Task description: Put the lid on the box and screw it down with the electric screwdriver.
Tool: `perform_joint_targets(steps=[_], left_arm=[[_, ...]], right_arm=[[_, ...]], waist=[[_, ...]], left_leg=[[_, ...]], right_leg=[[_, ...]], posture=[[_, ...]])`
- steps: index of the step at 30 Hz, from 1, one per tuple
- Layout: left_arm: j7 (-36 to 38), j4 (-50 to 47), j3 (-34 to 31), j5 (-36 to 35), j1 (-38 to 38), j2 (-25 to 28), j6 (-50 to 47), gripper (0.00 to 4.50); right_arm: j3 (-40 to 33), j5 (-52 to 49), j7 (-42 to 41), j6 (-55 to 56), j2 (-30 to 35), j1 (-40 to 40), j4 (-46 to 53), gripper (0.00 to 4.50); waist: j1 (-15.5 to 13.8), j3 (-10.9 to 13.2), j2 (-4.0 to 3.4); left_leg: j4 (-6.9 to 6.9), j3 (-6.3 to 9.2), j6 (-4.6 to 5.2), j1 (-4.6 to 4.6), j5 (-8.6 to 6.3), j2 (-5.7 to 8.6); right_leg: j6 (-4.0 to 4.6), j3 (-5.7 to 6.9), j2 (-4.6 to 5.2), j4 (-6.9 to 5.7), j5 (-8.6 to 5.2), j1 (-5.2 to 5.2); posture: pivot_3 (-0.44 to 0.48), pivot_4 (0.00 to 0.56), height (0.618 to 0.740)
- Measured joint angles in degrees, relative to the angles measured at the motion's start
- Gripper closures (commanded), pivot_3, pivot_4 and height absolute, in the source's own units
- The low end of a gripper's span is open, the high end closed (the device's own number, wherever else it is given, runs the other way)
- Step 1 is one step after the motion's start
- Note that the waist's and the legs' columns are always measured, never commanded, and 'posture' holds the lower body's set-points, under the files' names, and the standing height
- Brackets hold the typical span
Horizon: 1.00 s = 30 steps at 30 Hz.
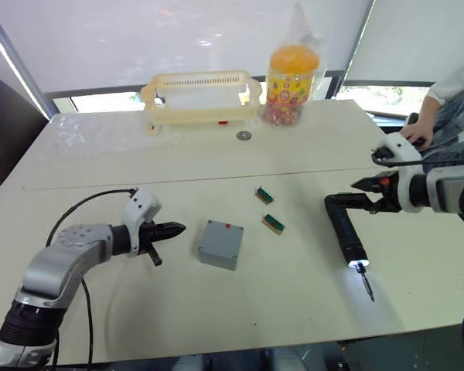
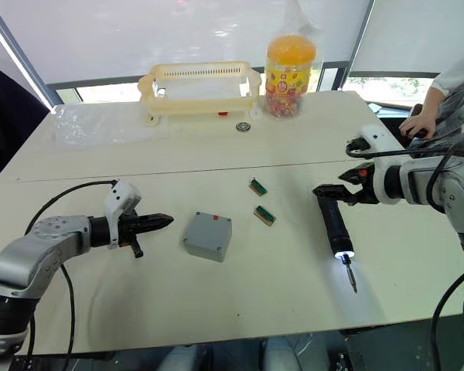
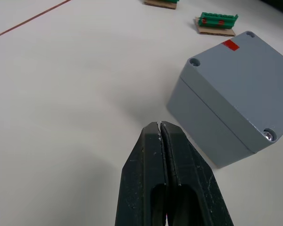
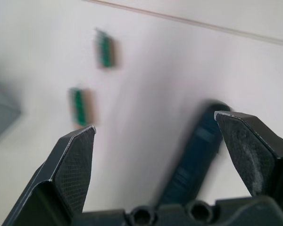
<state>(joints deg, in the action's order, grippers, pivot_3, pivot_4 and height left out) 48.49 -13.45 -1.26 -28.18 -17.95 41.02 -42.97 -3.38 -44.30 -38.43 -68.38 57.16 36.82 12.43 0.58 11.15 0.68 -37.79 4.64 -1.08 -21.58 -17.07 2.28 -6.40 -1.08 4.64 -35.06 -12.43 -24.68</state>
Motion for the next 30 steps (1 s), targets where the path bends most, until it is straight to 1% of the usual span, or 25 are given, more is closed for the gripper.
perform_joint_targets(steps=[3,4,5,7,11,14,16,21,25,30], left_arm=[[-0.2,-0.2,2.1,0.1,0.4,-1.6,-0.3,4.50],[-0.2,-0.2,2.7,0.2,0.5,-1.9,-0.3,4.50],[-0.3,-0.2,2.8,0.3,0.7,-2.0,-0.3,4.50],[-0.5,-0.3,2.8,0.7,1.0,-2.0,-0.3,4.50],[0.0,-1.2,4.7,2.0,1.7,-1.0,-0.2,4.50],[0.8,-1.3,5.6,3.1,1.6,-0.4,0.6,4.50],[1.4,-1.1,6.3,3.9,1.2,-0.2,1.3,4.50],[2.9,3.9,9.1,6.2,-3.1,-1.4,4.0,4.50],[4.1,9.0,10.6,8.8,-6.6,-2.9,7.3,4.50],[6.3,12.4,11.8,10.4,-9.0,-4.6,9.9,4.50]], right_arm=[[2.0,-1.4,1.9,4.8,-10.3,-8.3,10.2,0.06],[4.0,0.5,4.2,7.0,-13.5,-10.7,12.4,0.06],[5.8,2.7,6.4,8.8,-15.5,-12.2,13.4,0.06],[9.5,8.3,10.1,12.4,-17.5,-14.5,14.5,0.06],[13.8,14.9,15.5,16.0,-23.4,-17.5,14.8,0.06],[17.3,18.3,16.3,17.7,-24.9,-18.4,14.8,0.06],[18.1,20.1,16.4,18.7,-25.2,-18.4,14.4,0.06],[21.0,23.9,16.0,20.1,-27.5,-18.3,13.4,0.06],[21.6,24.5,15.2,19.6,-28.6,-18.4,13.8,0.06],[23.2,23.1,13.3,16.0,-29.8,-19.0,18.0,0.06]], waist=[[0.0,0.0,-0.02],[0.0,0.0,-0.03],[0.0,0.0,-0.03],[0.0,0.0,-0.03],[0.0,0.0,0.01],[0.1,0.0,0.00],[0.1,0.0,0.01],[0.1,0.0,0.01],[0.1,0.0,0.01],[0.2,0.0,0.01]], left_leg=[[-0.04,0.12,0.00,0.00,0.00,0.02],[-0.06,0.10,-0.03,-0.02,0.02,0.07],[-0.13,0.09,-0.06,-0.03,0.03,0.07],[-0.18,0.05,-0.16,-0.03,0.09,0.14],[-0.17,0.09,-0.17,0.04,0.10,0.12],[-0.16,0.09,-0.17,0.03,0.10,0.11],[-0.16,0.09,-0.17,0.04,0.10,0.11],[-0.16,0.11,-0.17,0.05,0.10,0.11],[-0.16,0.11,-0.16,0.06,0.10,0.11],[-0.16,0.13,-0.16,0.05,0.10,0.10]], right_leg=[[0.00,-0.04,0.05,-0.09,0.00,-0.02],[-0.01,-0.10,0.08,-0.11,0.01,-0.06],[-0.01,-0.11,0.10,-0.12,0.01,-0.06],[-0.01,-0.14,0.17,-0.11,0.02,-0.05],[0.00,-0.13,0.13,-0.12,0.02,0.01],[0.01,-0.13,0.11,-0.12,0.02,0.00],[0.01,-0.13,0.11,-0.12,0.02,0.00],[0.02,-0.10,0.07,-0.14,0.02,0.02],[0.01,-0.10,0.06,-0.14,0.02,0.02],[0.01,-0.09,0.05,-0.15,0.02,0.01]], posture=[[0.000,0.150,0.740],[0.000,0.150,0.740],[0.000,0.150,0.740],[0.000,0.150,0.740],[0.000,0.150,0.740],[0.000,0.150,0.740],[0.000,0.150,0.740],[0.000,0.150,0.740],[0.000,0.150,0.740],[0.000,0.150,0.740]])
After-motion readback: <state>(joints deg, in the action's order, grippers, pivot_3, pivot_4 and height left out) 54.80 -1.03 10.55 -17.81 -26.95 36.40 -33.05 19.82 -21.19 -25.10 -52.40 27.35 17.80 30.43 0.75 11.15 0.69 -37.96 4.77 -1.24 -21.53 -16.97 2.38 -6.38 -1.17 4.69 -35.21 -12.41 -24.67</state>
